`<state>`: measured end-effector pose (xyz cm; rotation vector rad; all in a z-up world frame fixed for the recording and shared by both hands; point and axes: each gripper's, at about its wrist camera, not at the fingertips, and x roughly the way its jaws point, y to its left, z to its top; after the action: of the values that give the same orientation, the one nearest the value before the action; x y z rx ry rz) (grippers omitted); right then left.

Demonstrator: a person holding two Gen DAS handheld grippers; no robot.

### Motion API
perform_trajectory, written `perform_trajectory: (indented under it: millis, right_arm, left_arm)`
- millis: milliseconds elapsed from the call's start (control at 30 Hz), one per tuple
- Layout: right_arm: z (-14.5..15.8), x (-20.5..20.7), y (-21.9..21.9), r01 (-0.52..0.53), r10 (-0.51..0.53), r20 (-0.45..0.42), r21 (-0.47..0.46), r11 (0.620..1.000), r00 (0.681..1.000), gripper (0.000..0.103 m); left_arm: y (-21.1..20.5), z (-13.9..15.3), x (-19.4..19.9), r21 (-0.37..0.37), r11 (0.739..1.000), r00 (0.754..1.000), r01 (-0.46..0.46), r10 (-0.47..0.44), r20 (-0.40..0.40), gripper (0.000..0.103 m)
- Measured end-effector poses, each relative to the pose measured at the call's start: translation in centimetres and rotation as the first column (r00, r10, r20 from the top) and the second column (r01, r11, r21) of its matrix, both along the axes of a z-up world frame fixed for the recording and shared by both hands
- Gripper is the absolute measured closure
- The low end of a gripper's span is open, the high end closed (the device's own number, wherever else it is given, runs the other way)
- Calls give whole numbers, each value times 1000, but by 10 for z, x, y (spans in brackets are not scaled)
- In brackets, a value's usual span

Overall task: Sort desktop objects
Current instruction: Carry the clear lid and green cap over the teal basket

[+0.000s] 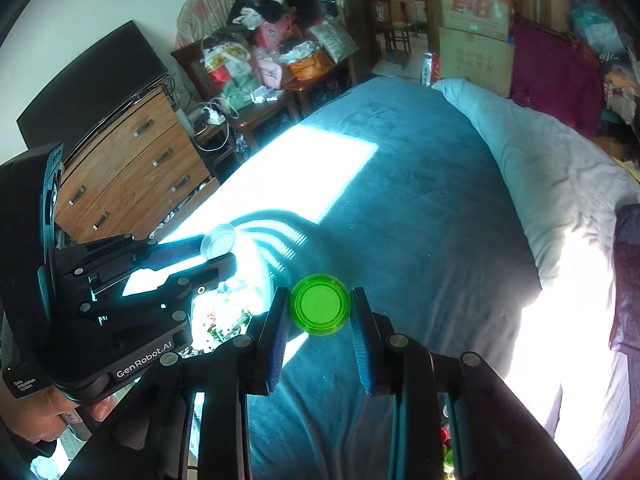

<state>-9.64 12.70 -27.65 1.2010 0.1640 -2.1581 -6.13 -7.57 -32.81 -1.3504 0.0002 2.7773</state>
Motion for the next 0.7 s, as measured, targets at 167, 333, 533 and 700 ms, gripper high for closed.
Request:
perform_trajectory:
  millis: [167, 333, 533, 700]
  right_arm:
    - [-2, 6, -35, -67, 67, 5, 8, 998, 998, 75]
    - [-11, 16, -76, -140, 140, 22, 12, 990, 990, 75]
    - [-25, 30, -120, -210, 209, 52, 18, 977, 976, 75]
    - [-37, 39, -150, -259, 255, 78, 35, 965, 964, 74]
  left_arm:
    - [-29, -6, 9, 1, 998, 998, -55, 55, 11, 71]
    - [-70, -15, 24, -7, 993, 992, -121, 121, 32, 71]
    - [-114, -22, 43, -19, 981, 980, -192, 192, 58, 71]
    - [-141, -32, 54, -16, 974, 971, -224, 225, 87, 71]
